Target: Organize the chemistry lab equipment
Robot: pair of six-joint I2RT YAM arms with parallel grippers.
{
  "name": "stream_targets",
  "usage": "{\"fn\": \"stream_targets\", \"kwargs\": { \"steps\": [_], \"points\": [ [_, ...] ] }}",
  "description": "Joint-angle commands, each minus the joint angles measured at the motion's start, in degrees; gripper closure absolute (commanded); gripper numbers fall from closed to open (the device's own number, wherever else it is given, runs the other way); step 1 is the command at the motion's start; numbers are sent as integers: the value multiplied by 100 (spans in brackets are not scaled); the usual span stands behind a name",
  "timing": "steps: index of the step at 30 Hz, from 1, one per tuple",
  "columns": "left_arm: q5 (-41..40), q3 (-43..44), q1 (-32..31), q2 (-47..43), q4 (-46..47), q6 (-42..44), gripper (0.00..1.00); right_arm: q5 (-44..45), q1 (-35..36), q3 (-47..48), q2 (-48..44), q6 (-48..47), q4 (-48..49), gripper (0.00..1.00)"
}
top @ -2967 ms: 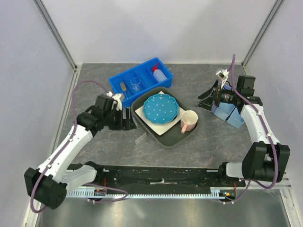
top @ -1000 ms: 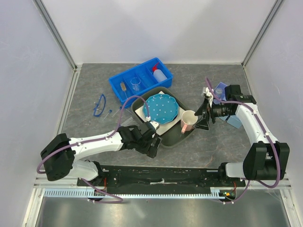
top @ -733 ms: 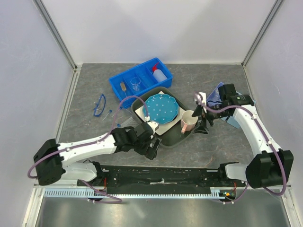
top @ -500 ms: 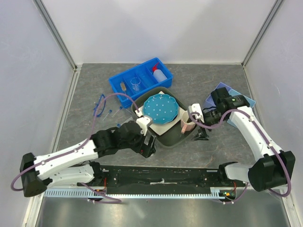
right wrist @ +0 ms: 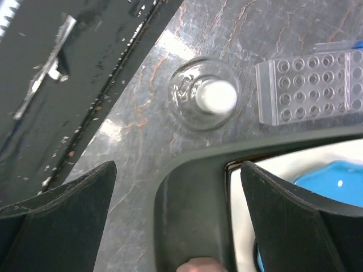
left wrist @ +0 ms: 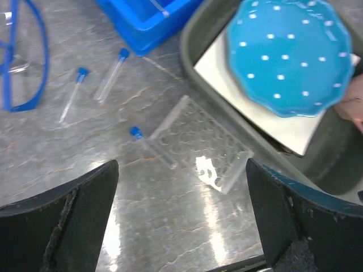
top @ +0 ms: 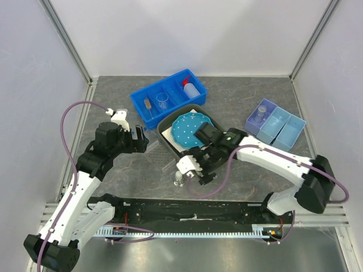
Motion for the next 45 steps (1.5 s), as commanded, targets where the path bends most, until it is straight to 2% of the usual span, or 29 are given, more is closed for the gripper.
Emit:
{"fn": "stream_targets", "kwargs": {
  "steps": [1,5,10,20,35,39,42,45],
  "points": [
    [-809,66,202,-85,-111,551,0,1447,912,552,629,578,782,2],
    [-1162,-234,193,-427,65,420,0,2282,1477,965,1243,754,966,2],
    [-1443,-313,202,-744,39,323,2,2582,1820,1273,1737,834,975,2],
    [-1408,-375,193,-929,109,331,2,2864,1908,1326,2448,1018,896,2],
    [-1312,-392,193,-990,135,367,2,3128,1900,1203,2880,1071,967,2],
    [-1312,-392,202,-1017,135,367,3,3031,1900,1238,2915,1141,984,7],
    [-1320,-392,193,-1017,135,367,2,3014,1882,1256,2959,1194,984,14],
    [-1320,-401,193,-1026,135,367,3,2935,1864,1300,2950,1282,984,26]
  ]
}}
